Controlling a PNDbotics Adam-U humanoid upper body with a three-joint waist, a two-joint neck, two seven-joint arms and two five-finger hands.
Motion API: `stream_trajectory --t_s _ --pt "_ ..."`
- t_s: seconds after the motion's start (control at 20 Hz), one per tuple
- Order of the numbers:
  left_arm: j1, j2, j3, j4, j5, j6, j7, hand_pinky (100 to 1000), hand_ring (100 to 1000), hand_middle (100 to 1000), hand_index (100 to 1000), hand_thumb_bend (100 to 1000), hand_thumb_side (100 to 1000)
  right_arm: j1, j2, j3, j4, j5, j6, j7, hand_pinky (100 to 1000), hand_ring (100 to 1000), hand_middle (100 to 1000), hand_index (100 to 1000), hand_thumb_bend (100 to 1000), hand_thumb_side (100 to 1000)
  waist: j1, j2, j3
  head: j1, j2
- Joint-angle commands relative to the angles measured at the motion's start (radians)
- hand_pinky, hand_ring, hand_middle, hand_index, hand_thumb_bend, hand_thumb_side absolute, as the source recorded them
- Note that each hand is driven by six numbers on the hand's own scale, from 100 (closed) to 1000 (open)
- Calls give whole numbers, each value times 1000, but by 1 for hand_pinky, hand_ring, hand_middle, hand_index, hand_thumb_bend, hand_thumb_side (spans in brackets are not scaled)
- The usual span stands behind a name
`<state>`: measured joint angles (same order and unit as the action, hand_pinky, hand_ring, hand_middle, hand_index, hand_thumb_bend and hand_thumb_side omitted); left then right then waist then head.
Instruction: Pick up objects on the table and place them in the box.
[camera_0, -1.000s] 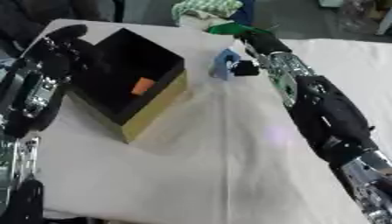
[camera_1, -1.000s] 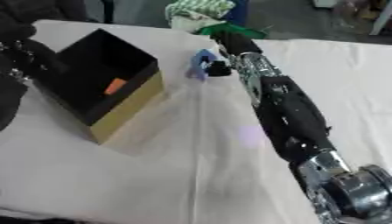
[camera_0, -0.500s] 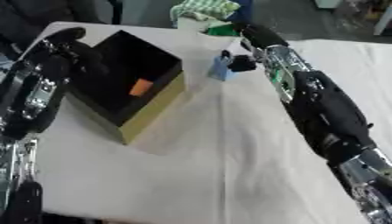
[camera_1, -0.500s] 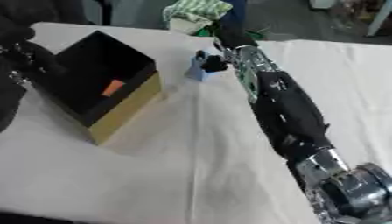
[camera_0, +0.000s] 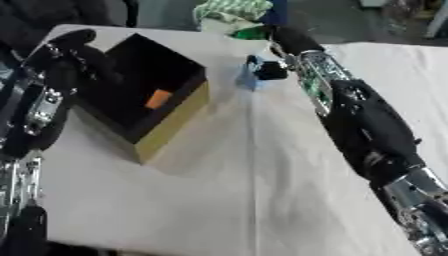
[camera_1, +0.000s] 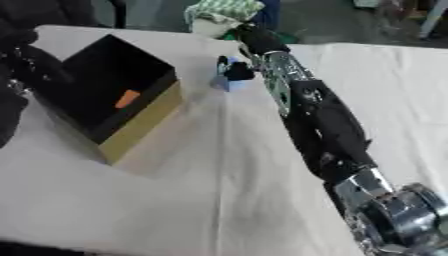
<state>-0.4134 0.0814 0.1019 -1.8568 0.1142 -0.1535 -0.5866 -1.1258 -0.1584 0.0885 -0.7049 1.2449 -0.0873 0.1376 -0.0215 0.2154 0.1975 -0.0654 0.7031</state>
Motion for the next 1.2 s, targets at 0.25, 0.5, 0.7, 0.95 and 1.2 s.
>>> stream_trajectory --t_s 0.25,0.5,0.7,0.95,1.2 --pt "-13 14 3 -11 -4 -4 -6 716 619 640 887 100 648 -15 -1 -3 -14 23 -35 -24 879 852 933 988 100 822 7 -14 1 -8 6" --pt "-16 13 3 -10 -4 -5 -7 715 619 640 888 100 648 -10 2 -9 5 33 -8 -39 882 852 931 991 100 803 9 -11 4 -11 6" --pt "-18 13 3 -9 -4 -7 -8 715 619 640 888 100 650 -6 2 -17 25 31 13 -49 883 849 928 993 100 818 11 -7 4 -12 4" --pt "-20 14 3 -8 -3 -9 -8 715 619 641 888 100 652 2 3 -23 51 30 28 -51 885 851 928 995 100 846 14 -2 4 -13 4" --pt "-23 14 4 -6 -2 -10 -9 715 619 641 888 100 654 11 4 -30 72 33 42 -56 888 849 927 998 100 878 17 3 4 -14 4"
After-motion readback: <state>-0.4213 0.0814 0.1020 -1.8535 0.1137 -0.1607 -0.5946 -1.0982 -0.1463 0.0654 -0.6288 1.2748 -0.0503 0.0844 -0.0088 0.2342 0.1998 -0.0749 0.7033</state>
